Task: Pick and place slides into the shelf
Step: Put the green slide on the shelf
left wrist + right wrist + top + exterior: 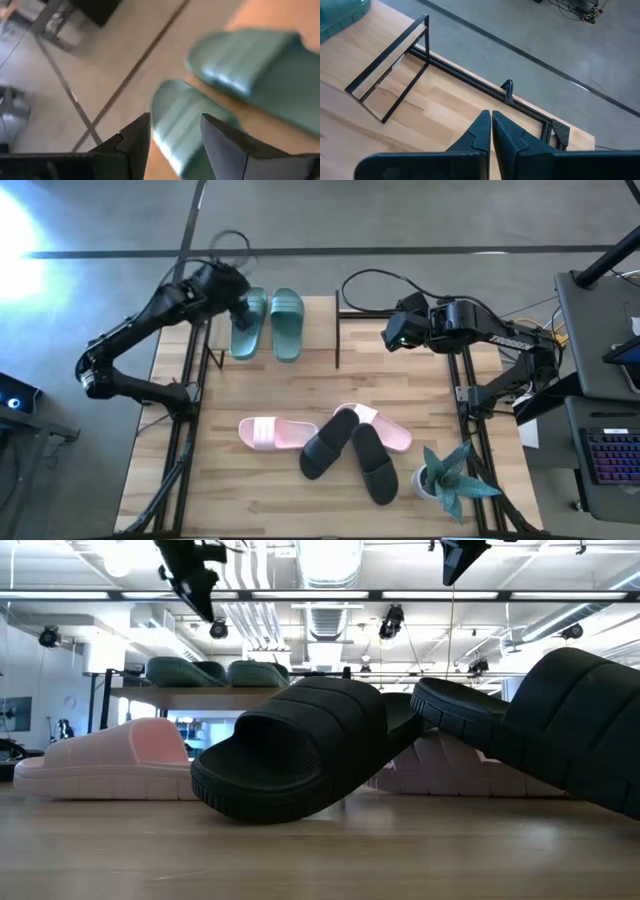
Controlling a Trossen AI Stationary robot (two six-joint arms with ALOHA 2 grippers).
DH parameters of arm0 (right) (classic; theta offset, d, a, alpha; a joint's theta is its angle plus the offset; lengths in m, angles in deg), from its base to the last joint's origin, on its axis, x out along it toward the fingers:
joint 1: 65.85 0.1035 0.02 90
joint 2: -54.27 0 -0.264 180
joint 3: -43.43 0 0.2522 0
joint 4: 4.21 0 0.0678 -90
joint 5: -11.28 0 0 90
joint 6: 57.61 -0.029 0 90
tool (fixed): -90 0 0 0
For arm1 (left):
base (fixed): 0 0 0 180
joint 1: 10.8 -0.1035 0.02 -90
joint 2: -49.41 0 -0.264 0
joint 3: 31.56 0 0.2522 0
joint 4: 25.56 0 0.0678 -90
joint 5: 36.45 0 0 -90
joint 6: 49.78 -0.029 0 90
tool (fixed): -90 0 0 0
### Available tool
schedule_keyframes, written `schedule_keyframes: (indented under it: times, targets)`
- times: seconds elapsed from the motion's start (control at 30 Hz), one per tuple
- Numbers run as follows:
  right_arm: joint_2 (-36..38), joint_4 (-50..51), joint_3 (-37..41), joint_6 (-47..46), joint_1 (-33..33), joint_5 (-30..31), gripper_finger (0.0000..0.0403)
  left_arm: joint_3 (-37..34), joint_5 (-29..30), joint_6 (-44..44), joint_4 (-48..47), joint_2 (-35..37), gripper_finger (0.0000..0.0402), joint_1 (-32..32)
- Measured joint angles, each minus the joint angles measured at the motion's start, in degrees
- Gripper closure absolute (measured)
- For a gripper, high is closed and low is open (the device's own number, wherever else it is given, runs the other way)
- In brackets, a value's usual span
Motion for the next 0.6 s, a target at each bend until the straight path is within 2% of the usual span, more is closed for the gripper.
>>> schedule_keyframes:
  times: [0.13,0.27,0.5,0.6]
  targets:
    - [0.0,0.0,0.0,0.0,0.0,-0.7,0.0394,1.1,-0.6,3.3,-3.3,0.3,0.0242,-2.9]
    - [0.0,0.0,0.0,-0.1,0.0,-3.8,0.0394,0.1,-5.8,4.2,-9.9,-0.2,0.0242,-4.9]
    - [-0.2,-0.2,0.1,-1.1,0.1,-4.3,0.0394,-5.7,-4.2,3.6,-3.8,-1.2,0.0242,-7.2]
    - [-0.2,-0.4,0.1,-1.1,0.1,-4.3,0.0394,-7.9,-0.2,3.6,-3.1,-3.0,0.0242,-9.4]
